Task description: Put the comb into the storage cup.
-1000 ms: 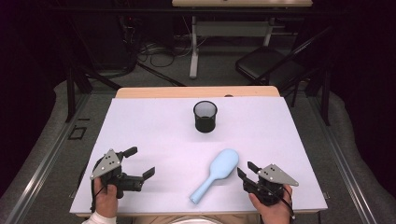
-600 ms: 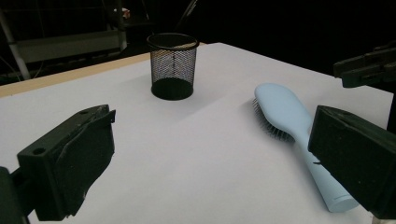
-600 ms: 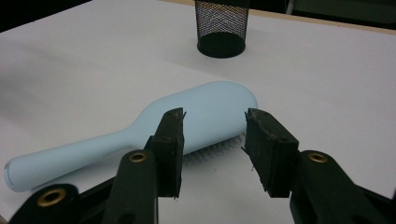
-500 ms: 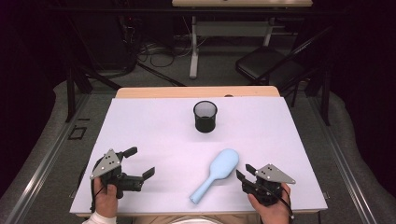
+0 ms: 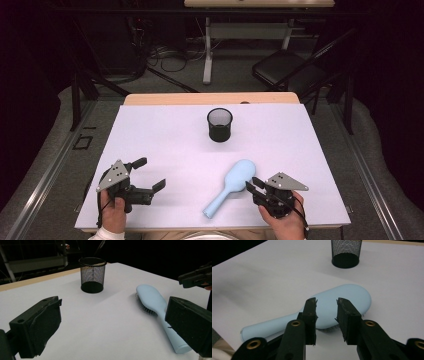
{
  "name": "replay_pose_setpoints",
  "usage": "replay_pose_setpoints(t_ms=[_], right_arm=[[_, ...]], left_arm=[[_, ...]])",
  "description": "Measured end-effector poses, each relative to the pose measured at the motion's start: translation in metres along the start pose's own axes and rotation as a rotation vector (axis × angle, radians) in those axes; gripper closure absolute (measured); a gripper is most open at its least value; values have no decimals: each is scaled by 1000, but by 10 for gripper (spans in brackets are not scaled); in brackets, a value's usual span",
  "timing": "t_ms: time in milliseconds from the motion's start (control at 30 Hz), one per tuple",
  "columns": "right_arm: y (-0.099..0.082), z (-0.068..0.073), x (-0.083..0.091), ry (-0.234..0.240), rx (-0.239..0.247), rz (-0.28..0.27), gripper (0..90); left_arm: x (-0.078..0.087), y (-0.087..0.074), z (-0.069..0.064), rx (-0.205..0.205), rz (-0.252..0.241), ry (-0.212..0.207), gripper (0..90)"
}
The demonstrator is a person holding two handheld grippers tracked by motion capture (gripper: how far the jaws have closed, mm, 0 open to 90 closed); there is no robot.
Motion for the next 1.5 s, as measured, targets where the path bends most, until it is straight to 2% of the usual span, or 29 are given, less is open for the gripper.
replay_pose_setpoints(t_ms=[133,267,467,933,1267,1500], right_arm=[[1,6,-3,0,18,15,732],[2,14,-9,12,45,38,808],[3,22,-17,32,56,72,900],[0,39,-37,75,86,142,900],[-6,52,-54,96,110,239,900],[-7,60,-61,112,125,269,900]], left_arm=[[0,0,0,-1,1,-1,3],[0,0,0,0,-4,2,3],[0,0,0,-1,-5,0,3],[0,0,0,-2,4,-2,3],[0,0,0,3,5,-1,3],[-1,-1,0,5,0,-1,4]])
Point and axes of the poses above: each handheld gripper's, and its own axes: x roughly backward along the jaws, y roughly out of its top, z roughly to its left, the point moved 1 cm from there along -x, roughly forward along the jaws, and after that the axes turned 14 degrees about -x, right-handed, at the moved point
